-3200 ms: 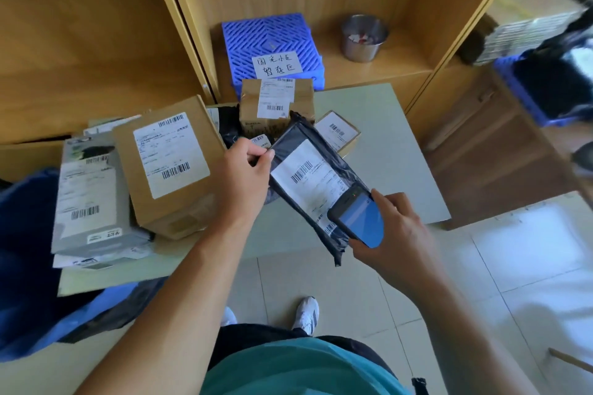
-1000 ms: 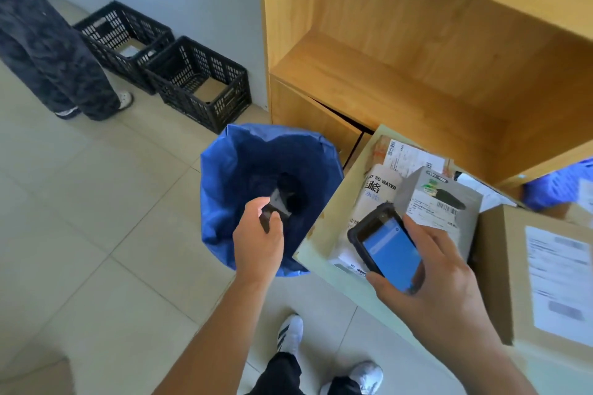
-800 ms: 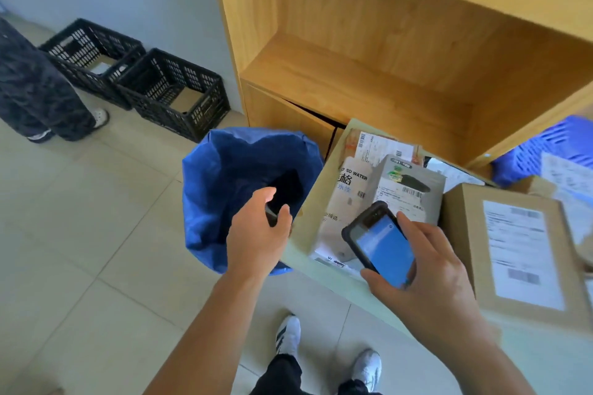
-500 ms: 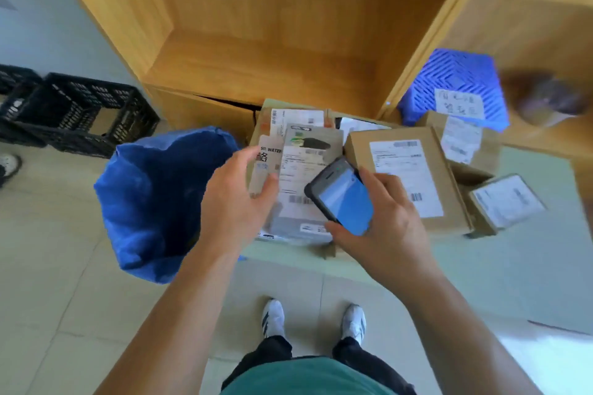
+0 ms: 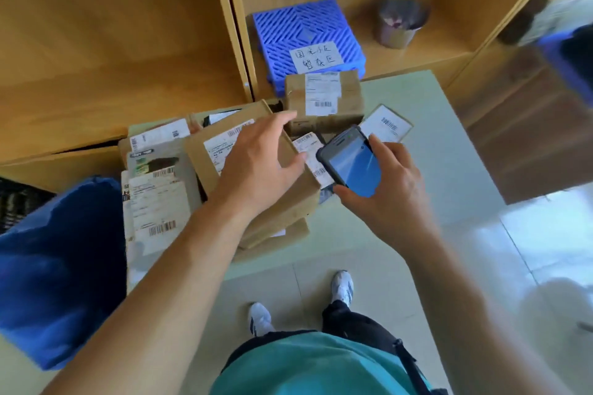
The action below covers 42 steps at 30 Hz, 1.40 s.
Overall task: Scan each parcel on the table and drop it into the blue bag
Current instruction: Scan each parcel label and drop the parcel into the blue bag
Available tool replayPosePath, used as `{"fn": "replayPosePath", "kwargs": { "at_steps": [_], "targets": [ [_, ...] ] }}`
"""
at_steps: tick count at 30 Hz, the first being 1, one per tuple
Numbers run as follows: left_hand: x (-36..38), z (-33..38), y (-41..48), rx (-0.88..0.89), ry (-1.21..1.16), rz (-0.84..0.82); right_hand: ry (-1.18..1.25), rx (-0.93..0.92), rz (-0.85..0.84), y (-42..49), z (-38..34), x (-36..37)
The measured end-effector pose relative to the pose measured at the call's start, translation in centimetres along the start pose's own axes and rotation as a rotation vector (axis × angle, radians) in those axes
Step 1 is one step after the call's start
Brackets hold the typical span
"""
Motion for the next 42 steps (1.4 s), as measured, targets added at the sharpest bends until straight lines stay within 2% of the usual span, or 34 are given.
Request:
{"fn": "replayPosePath", "kwargs": {
  "at_steps": [6,10,16,21,29,34,39,42],
  "targets": [
    [7.6,6.9,2.7,0.003,-0.009,-0.07,-0.04,0.11,0.033,1.1,9.7,-5.4],
    [14.7,9.0,4.3,-0.069,0.02,-0.079,-0.059,0.167,0.008,1.9,15.1,-6.4],
    [25.4,6.6,6.9,-0.27,0.314,-0.145,-0.043,0.182,-0.064,3.6,21.3,-5.4],
    [28.9,3.7,9.0,-0.334,0.401,-0.136,-0.035,0.176,-0.143,5.4,24.2,-2.9],
    [29.9,3.9,10.8,-0.351,0.296,-0.141,-0.062,0.155,-0.201,6.8,26.0,-2.3],
    [26.4,6.6,11.2,-0.19,0.282,-0.07,-0.105,0.15,-0.178,7.3,26.7,-4.4],
    [20.0,9.9,12.0,0.027,0.412,-0.123,-0.14,0.091,-0.163,7.5,25.2,-6.7],
    [16.5,11.3,12.4,0.1,0.478,-0.14,-0.164,0.069,-0.129,7.3,23.9,-7.9]
  ]
}}
Point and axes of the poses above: each hand's wrist, its own y-axis towards the middle knuckle, its own x-axis out of the palm, z = x × y, the point moved 4 cm from there along y, towards the middle knuckle, and after that the axes turned 9 degrees about -x, right-handed, at the moved point
